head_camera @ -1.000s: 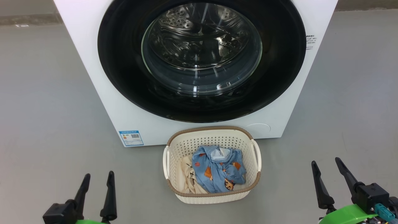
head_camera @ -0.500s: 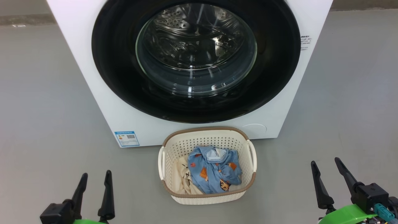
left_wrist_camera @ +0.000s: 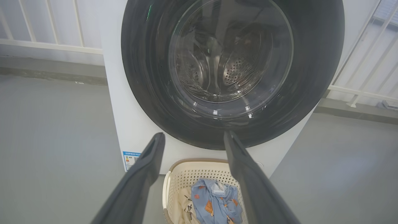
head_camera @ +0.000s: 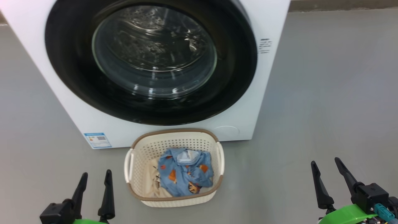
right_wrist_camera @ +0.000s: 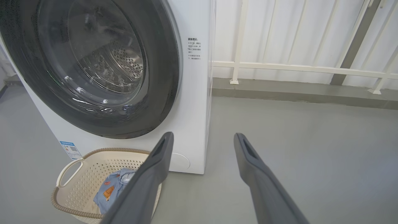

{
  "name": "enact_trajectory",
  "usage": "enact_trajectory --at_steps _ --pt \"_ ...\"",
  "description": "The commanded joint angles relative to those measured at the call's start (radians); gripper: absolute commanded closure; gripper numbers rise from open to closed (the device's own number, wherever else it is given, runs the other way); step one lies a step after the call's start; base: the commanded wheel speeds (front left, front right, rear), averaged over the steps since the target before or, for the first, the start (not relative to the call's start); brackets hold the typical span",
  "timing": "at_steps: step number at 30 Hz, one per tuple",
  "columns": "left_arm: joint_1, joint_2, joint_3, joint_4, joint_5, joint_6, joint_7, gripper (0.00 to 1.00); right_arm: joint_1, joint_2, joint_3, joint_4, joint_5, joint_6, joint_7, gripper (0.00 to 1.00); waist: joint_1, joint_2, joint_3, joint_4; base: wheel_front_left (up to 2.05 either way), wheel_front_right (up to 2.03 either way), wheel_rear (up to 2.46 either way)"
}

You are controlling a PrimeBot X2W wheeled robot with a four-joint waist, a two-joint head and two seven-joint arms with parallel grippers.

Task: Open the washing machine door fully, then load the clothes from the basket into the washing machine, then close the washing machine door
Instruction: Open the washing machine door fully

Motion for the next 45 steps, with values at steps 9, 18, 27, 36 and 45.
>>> enact_trajectory --at_steps 9,18,27,36,45 --pt "-0.021 0.009 0.044 -0.022 -0.017 -0.002 -0.014 0.00 -0.018 -0.012 0.029 -0.022 0.001 0.002 -0.012 0.00 0.0000 0.0000 -0.001 0.001 0.87 0.87 -1.73" --pt "-0.020 0.009 0.037 -0.016 -0.027 -0.002 -0.014 0.00 -0.019 -0.012 0.032 -0.020 0.003 0.002 -0.012 0.00 0.0000 0.0000 -0.004 -0.001 0.21 0.21 -0.42" --pt "-0.021 0.009 0.031 -0.019 -0.032 -0.002 -0.014 0.00 -0.021 -0.012 0.032 -0.021 0.002 0.002 -0.012 0.11 0.0000 0.0000 -0.005 -0.003 0.00 0.00 0.00" --pt "-0.018 0.009 0.031 -0.021 -0.032 -0.002 -0.014 0.00 -0.019 -0.011 0.039 -0.020 0.010 0.002 -0.012 1.00 0.0000 0.0000 -0.008 -0.002 0.00 0.00 0.00" --pt "-0.004 0.009 0.027 -0.029 -0.040 -0.002 -0.014 0.00 -0.032 0.023 -0.016 -0.036 0.277 0.002 -0.012 1.00 0.0000 0.0000 -0.005 -0.012 0.00 0.00 0.00"
